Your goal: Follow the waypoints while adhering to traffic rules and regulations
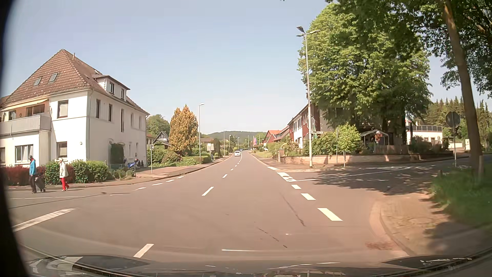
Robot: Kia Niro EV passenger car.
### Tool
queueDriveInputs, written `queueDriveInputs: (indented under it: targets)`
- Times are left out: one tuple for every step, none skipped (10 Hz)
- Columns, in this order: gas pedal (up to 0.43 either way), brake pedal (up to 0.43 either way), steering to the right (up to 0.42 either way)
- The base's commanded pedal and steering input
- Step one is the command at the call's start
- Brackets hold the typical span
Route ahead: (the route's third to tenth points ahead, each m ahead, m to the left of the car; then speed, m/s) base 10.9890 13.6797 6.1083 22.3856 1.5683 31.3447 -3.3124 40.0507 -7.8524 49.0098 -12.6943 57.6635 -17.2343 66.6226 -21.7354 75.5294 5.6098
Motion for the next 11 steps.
queueDriveInputs:
  targets:
    - [0.0,0.293,-0.01]
    - [0.0,0.299,-0.015]
    - [0.0,0.305,-0.019]
    - [0.0,0.305,-0.026]
    - [0.0,0.305,-0.034]
    - [0.0,0.311,-0.039]
    - [0.0,0.311,-0.044]
    - [0.0,0.311,-0.047]
    - [0.0,0.311,-0.049]
    - [0.0,0.311,-0.051]
    - [0.0,0.299,-0.055]
